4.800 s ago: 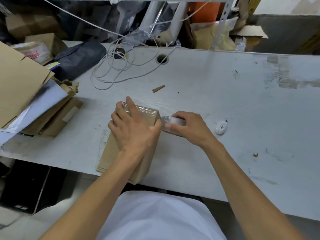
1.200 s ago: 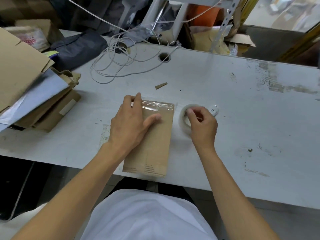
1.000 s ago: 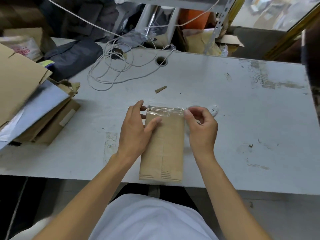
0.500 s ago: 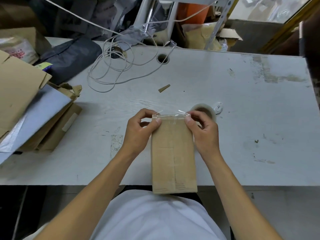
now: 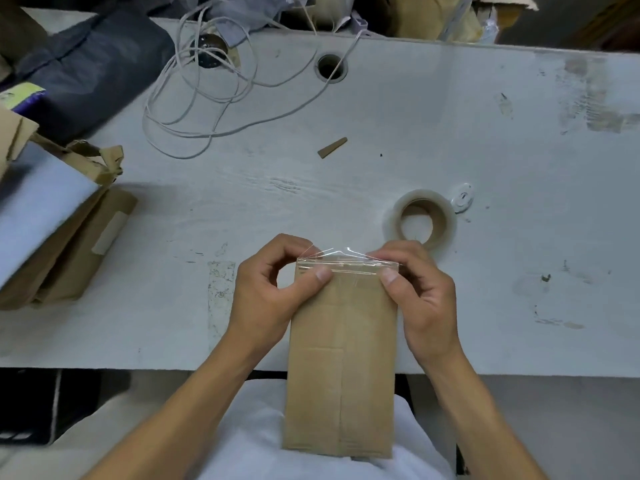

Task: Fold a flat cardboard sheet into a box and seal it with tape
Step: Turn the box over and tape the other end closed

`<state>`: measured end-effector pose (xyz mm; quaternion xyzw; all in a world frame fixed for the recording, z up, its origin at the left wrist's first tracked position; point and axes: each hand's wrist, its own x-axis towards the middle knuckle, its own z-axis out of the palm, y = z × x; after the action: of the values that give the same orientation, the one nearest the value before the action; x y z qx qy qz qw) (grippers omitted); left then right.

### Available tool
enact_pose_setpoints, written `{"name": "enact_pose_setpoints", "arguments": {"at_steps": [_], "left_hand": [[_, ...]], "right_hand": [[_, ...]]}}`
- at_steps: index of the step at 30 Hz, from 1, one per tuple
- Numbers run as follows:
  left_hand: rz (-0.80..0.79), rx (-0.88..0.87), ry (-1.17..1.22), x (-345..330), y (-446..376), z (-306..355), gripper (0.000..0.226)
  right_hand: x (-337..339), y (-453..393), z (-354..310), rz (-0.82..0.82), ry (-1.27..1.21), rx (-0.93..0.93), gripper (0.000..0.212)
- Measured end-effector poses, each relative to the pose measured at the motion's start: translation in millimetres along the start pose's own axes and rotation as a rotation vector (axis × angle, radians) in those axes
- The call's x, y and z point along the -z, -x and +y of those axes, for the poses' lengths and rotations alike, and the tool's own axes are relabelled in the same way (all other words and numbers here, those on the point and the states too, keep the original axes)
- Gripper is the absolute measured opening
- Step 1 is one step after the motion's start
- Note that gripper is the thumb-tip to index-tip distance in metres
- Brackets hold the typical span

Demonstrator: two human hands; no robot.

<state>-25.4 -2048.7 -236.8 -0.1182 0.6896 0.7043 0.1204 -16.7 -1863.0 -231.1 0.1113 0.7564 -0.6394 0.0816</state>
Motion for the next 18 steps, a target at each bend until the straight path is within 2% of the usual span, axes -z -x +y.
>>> {"name": "enact_pose_setpoints", "arguments": {"at_steps": [2,10,13,15,17,18], "left_hand": [[0.002,0.051,0.014,-2.4,-1.2,2.2,0.018],[0.121,0.241,0.056,-22.3,-11.1,15.5,0.026],[0.146,0.374,0.156,-24.1,-13.5,21.7,0.014],[0.138,0.478,0.239,-21.1,-18.5,21.5,0.026],[0.132,0.5,0.283,-19.5,-23.4,19.8,0.043],[0.132,0.448,0.246,-20.7,-24.2,22.2,0.047]], "right_hand": [[-2.6,-0.1,-3.8,0.027,-0.021,-0.085,0.016],[-10.7,-13.4,-17.6,0.137,-0.168,-0.335,0.035],[-10.0,-17.0,-21.0,0.11,-0.225,-0.484,0.028],[-8.4,-18.8,-22.2,0.093,-0.325,-0.617,0.019],[-10.0,-18.7,-21.0,0.127,-0.365,-0.598,0.014],[-11.3,-18.1,-20.9,0.163,-0.271,-0.484,0.017]]}}
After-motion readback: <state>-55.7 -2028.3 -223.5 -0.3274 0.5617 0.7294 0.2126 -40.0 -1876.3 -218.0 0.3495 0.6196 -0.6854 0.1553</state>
